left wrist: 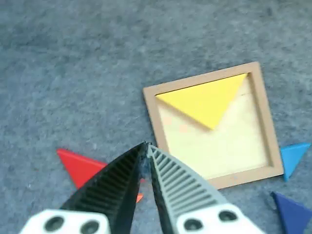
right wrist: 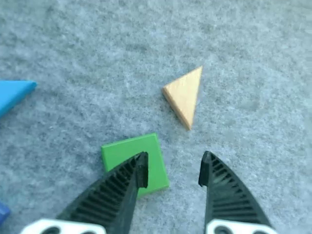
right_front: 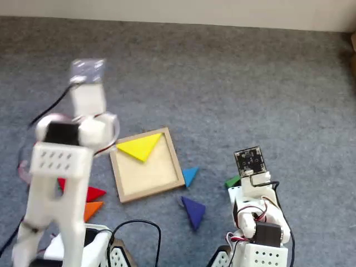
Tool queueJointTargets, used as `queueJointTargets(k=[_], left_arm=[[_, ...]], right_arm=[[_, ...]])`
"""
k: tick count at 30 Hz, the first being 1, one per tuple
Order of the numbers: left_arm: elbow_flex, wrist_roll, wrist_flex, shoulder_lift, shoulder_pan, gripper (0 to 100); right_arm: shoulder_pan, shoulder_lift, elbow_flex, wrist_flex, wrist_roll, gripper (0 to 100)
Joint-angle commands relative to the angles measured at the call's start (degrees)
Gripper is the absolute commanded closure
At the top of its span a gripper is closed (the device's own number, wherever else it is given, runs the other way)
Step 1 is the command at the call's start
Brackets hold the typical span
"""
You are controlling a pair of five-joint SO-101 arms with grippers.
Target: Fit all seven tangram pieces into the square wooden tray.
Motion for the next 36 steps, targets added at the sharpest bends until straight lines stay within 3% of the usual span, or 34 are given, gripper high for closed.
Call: queueJointTargets(k=[1,6,12,18,24,28,36], left_arm=[[11.1,-4.5,0.1,-11.3,-7.7,99],[21.7,-5.2,-0.5,-15.4,-11.6,99],[28.8,-5.3,-6.7,-16.0,-18.0,99],[36.8,-5.1,-15.3,-16.1,-18.2,99],[39.3,-5.0,-19.9,-16.0,-19.1,99],[39.3,-5.0,-20.1,-15.7,-19.8,99],[39.2,-4.9,-20.2,-15.7,-23.5,99]], right_arm=[[2.2,-0.8,3.8,0.4,0.5,81.8],[2.2,-0.3,-2.5,1.1,0.8,81.9],[2.1,1.2,-18.3,9.6,0.9,81.7],[1.4,20.9,-32.0,10.8,0.4,81.6],[-5.7,41.4,-38.1,10.4,0.4,76.6],[-8.5,48.4,-38.0,4.4,0.4,69.5],[-8.4,62.0,-39.0,-11.8,0.4,69.4]])
